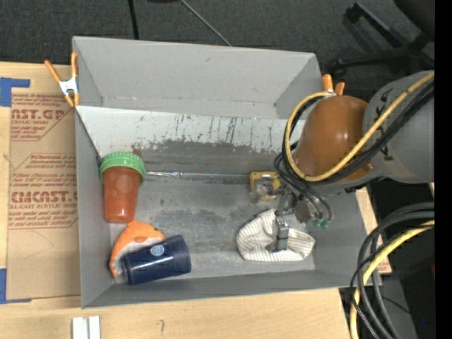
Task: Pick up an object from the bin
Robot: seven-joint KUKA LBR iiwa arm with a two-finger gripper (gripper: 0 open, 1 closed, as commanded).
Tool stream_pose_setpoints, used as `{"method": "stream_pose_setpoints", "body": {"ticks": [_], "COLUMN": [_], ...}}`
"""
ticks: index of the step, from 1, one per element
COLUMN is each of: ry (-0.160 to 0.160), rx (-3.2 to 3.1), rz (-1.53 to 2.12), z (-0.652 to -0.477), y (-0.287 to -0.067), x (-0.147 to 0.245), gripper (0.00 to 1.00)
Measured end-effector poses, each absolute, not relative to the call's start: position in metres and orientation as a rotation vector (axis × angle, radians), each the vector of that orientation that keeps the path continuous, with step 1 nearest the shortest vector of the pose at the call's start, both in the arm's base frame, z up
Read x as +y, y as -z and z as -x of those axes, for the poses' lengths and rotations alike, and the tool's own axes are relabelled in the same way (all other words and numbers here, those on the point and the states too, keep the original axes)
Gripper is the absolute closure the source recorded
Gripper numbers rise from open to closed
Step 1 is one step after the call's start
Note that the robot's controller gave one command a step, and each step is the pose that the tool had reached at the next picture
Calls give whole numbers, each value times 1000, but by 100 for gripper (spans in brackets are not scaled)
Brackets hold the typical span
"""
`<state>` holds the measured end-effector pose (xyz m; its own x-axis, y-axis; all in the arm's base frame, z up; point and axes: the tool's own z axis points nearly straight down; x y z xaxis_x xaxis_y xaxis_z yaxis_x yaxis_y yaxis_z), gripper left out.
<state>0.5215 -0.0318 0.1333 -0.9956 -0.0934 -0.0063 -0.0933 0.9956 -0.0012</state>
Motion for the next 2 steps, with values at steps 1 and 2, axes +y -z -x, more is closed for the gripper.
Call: {"method": "stream_pose_setpoints", "body": {"ticks": [1,2], "ry": [-2,-2], "rx": [3125,3127], "rz": [371,266], "z": [-537,-526], "y": [-116,-102], "x": [-38,-38], "gripper": [0,0]}}
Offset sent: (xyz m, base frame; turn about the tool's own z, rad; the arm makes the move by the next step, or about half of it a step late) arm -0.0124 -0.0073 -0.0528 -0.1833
